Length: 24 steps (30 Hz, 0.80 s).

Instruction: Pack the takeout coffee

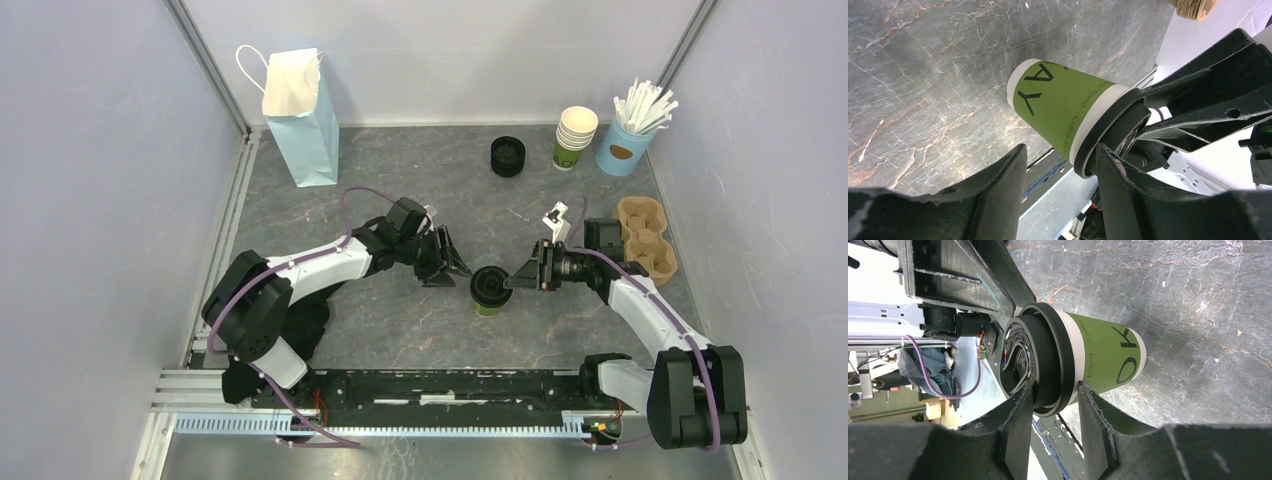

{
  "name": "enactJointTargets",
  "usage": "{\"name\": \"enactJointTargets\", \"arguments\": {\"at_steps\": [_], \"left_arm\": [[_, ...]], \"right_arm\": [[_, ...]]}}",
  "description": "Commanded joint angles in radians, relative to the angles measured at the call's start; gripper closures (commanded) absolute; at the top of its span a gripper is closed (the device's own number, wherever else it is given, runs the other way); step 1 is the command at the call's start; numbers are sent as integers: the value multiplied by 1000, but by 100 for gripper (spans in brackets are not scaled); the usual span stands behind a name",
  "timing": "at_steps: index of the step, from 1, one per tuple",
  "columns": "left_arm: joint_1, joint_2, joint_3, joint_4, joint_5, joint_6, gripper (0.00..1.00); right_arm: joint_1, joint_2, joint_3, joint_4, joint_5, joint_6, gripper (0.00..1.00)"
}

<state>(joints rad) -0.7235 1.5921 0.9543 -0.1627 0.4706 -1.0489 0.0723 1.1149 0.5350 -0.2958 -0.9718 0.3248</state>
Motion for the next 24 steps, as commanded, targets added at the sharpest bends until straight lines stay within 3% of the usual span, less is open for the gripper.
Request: {"name": "enactJointTargets", "arguments": {"at_steps": [1,11,18,21,24], "left_arm": [[-20,8,-6,17,26,31,39],[-43,115,-10,-168,-65,124,49],[-73,155,-251,-191,-202,159,59],[-82,123,-343,-154,-194,141,60],[-91,2,-337,-150,-185,128,60]], "right_arm": [[11,37,-18,-31,120,-83,60],[17,68,-32,-16,189,-86,62],[15,156,-89,-22,345,-137,62],[18,177,-80,-19,306,-156,61],[42,170,-31,-19,209,-179,58]]}}
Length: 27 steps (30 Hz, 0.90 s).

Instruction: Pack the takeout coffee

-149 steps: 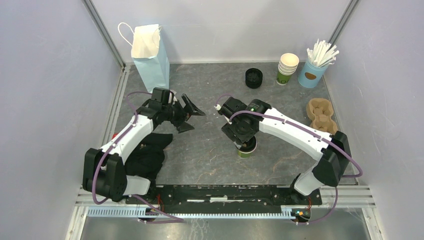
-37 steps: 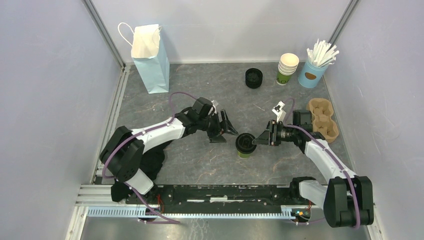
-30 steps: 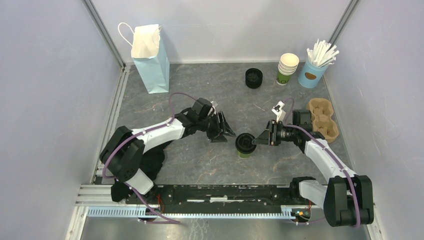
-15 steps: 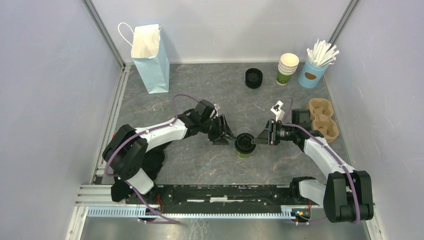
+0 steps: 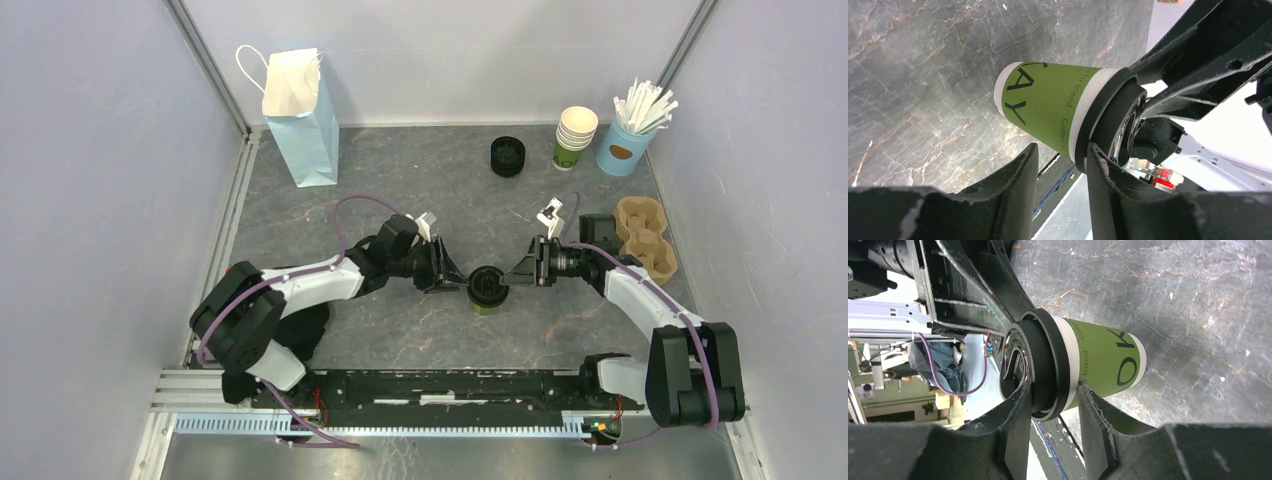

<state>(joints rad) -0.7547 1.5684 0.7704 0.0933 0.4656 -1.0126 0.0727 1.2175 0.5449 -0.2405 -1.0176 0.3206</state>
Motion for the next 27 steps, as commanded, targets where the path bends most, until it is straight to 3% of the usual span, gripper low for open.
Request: {"name": "enactJointTargets", "arguments": {"at_steps": [1,9,18,22,27], "left_arm": [[-60,-15,-129,-409,-170,89,58],[-56,-177,97,-429,-175,86,48],[-35,-299,53,-348,-184,49,30],[-14,-240,74,-220,-76,51,11],[-7,-82,167,-252,15,141,15]], "right_arm": [[55,66,-16,-80,228,-190,57],[140,128,55,-60,171,-227,52],[197,149,149,-104,177,-258,52],[210,164,167,-124,175,-278,52],[218,186,201,-141,184,-289,52]]}}
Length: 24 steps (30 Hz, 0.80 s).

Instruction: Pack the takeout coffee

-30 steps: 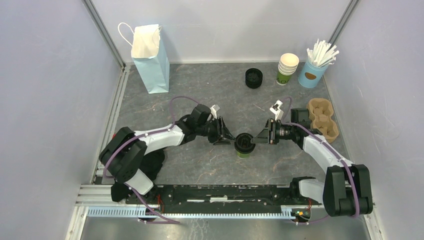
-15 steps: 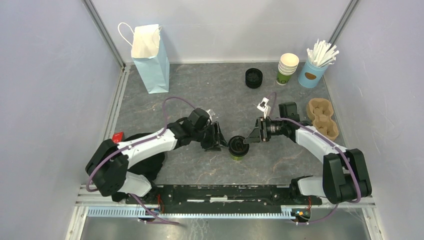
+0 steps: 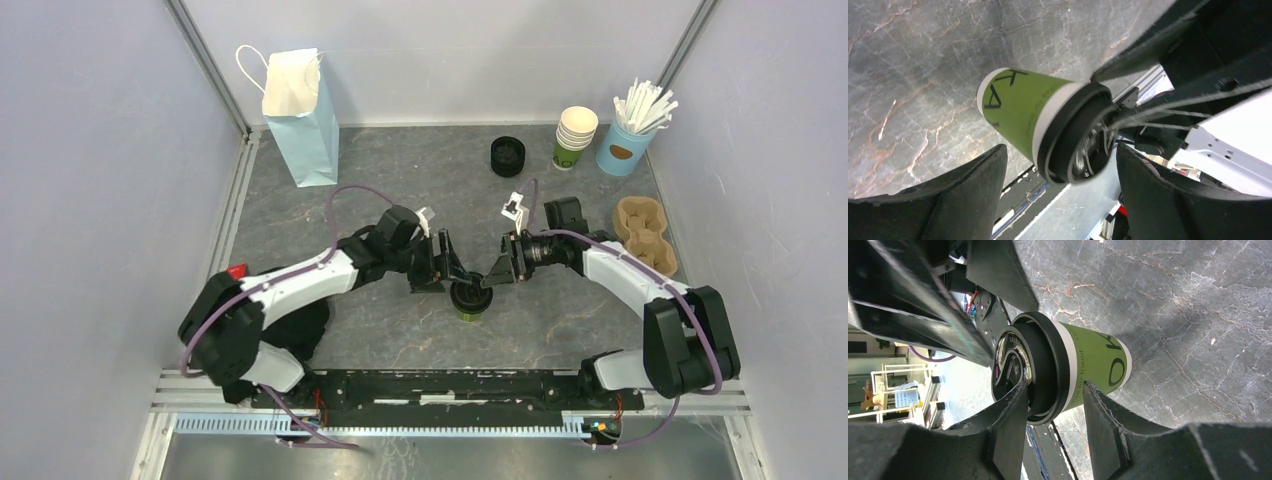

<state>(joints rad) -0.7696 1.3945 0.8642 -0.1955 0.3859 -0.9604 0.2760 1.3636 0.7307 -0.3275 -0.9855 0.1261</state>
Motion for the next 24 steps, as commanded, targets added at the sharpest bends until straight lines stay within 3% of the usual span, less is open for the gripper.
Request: {"name": "enactJointTargets", "arguments": {"at_steps": [1,8,14,19,24], "left_arm": [[12,117,87,20,100,99,19],[29,184,122,-79,32,119,38],[28,63,-12,-23,-22,-2,42],[27,-6,-91,29,-20,-71,42],[26,-24,-93,32,-22,-79,35]], "right_arm": [[15,44,19,-55,149,-95,52],[32,69,66,-54,146,-86,52],[59,146,183,-62,159,-70,48],[71,169,278,-132,216,-28,34],[63,109,346,-250,302,25,16]]}}
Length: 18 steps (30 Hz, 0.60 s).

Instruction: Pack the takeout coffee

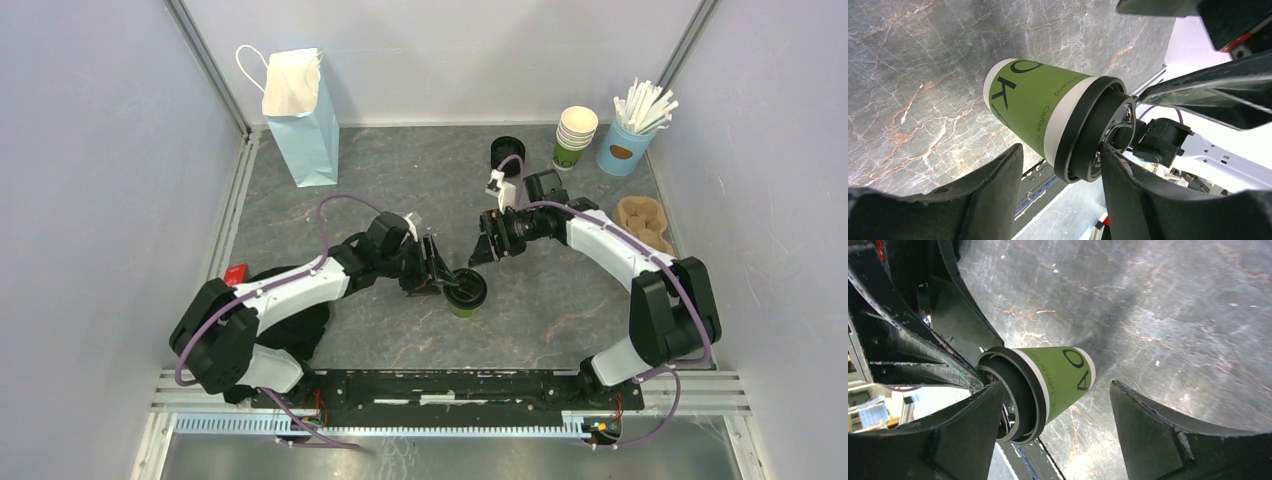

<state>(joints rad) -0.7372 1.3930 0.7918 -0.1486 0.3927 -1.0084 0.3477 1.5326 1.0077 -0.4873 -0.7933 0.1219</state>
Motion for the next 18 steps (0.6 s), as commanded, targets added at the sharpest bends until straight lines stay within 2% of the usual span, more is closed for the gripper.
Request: {"name": "enactJointTargets", "arguments": {"at_steps": [1,3,6,11,18], "left_arm": [[-5,-28,-19,-17,-33,-30,32],[-4,-37,-12,-17,-29,-30,26],[0,-53,-22,6,-10,-56,19],[24,-63,-45,63,34,-90,22],[33,-54,-64,54,51,-63,27]], "right_arm": [[-15,-79,67,-101,116,42,13],[-37,-131,33,-104,95,62,9],[-70,-209,-88,-18,-43,126,8],[-69,-262,-241,91,-144,180,7],[-40,-293,-340,230,-163,280,9]]}}
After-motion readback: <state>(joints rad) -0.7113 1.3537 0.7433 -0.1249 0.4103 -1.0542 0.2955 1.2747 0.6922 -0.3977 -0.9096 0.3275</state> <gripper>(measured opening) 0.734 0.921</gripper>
